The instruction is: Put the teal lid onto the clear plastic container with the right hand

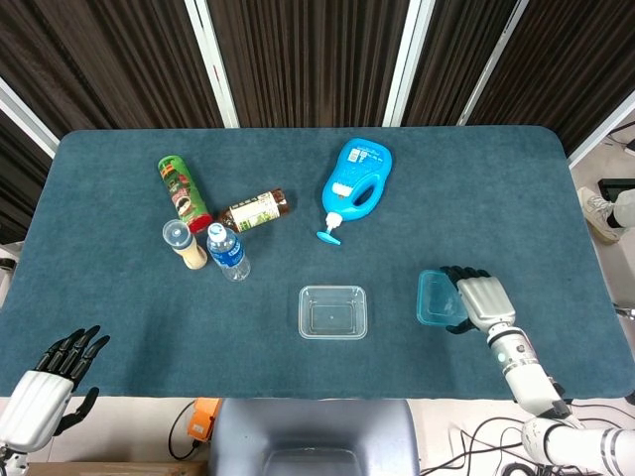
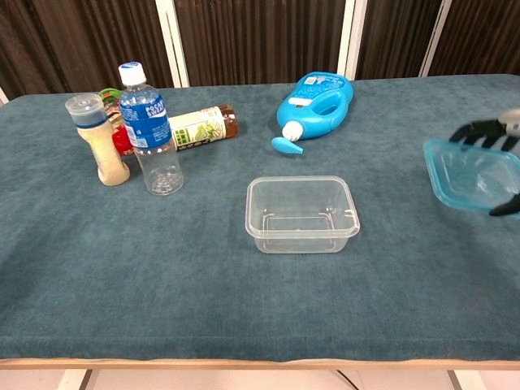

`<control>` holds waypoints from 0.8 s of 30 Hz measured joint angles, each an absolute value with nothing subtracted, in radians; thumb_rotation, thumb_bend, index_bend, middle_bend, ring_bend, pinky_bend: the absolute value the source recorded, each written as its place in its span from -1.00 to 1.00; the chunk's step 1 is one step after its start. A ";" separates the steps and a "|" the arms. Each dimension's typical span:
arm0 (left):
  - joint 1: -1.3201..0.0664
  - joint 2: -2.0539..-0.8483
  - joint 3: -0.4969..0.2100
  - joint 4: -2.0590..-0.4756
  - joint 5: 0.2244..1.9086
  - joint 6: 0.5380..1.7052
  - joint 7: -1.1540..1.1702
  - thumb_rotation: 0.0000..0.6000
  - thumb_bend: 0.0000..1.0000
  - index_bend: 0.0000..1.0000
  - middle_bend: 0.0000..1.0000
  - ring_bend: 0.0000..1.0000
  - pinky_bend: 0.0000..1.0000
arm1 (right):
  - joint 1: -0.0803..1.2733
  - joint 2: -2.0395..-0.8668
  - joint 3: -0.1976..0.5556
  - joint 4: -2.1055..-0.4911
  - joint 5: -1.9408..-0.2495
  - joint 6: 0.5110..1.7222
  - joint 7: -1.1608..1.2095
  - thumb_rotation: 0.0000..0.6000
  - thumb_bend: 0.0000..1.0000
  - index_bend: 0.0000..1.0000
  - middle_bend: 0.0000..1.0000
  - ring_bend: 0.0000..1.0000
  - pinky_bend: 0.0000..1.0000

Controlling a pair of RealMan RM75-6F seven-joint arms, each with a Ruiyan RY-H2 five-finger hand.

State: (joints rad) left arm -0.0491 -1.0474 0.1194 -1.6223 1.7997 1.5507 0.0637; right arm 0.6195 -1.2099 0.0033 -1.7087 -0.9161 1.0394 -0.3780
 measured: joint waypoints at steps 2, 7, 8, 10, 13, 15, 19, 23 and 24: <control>-0.048 -1.047 0.120 -1.623 1.800 1.552 0.063 1.00 -0.14 -1.00 -1.00 -1.00 -0.68 | 0.615 -1.194 0.024 -1.744 -0.952 1.049 -0.342 1.00 -0.45 0.57 -0.06 -0.15 0.17; -0.047 -1.044 0.120 -1.624 1.802 1.557 0.060 1.00 -0.14 -1.00 -1.00 -1.00 -0.68 | 0.616 -1.168 0.070 -1.856 -1.005 1.048 -0.277 1.00 -0.45 0.57 -0.06 -0.15 0.17; -0.046 -1.044 0.121 -1.624 1.803 1.558 0.058 1.00 -0.14 -1.00 -1.00 -1.00 -0.68 | 0.619 -1.166 0.076 -1.877 -1.010 1.045 -0.274 1.00 -0.46 0.57 -0.06 -0.15 0.17; -0.046 -1.043 0.121 -1.623 1.805 1.560 0.055 1.00 -0.14 -1.00 -1.00 -1.00 -0.68 | 0.628 -1.165 0.088 -1.927 -1.012 1.034 -0.274 1.00 -0.46 0.56 -0.06 -0.15 0.17; -0.046 -1.041 0.122 -1.621 1.808 1.562 0.049 1.00 -0.14 -1.00 -1.00 -1.00 -0.68 | 0.655 -1.173 0.103 -1.987 -0.984 1.015 -0.301 1.00 -0.45 0.56 -0.06 -0.15 0.17; -0.046 -1.040 0.123 -1.620 1.810 1.564 0.047 1.00 -0.14 -1.00 -1.00 -1.00 -0.68 | 0.673 -1.186 0.109 -2.006 -0.956 1.010 -0.334 1.00 -0.45 0.56 -0.06 -0.15 0.17; -0.046 -1.038 0.123 -1.619 1.812 1.567 0.042 1.00 -0.14 -1.00 -1.00 -1.00 -0.68 | 0.721 -1.240 0.120 -2.034 -0.876 1.021 -0.439 1.00 -0.45 0.56 -0.06 -0.15 0.17; -0.044 -1.036 0.124 -1.618 1.816 1.576 0.034 1.00 -0.14 -1.00 -1.00 -1.00 -0.68 | 0.767 -1.305 0.129 -2.047 -0.790 1.063 -0.542 1.00 -0.45 0.56 -0.06 -0.15 0.17; -0.043 -1.035 0.124 -1.617 1.816 1.577 0.032 1.00 -0.14 -1.00 -1.00 -1.00 -0.68 | 0.776 -1.319 0.131 -2.048 -0.771 1.075 -0.563 1.00 -0.45 0.55 -0.06 -0.15 0.17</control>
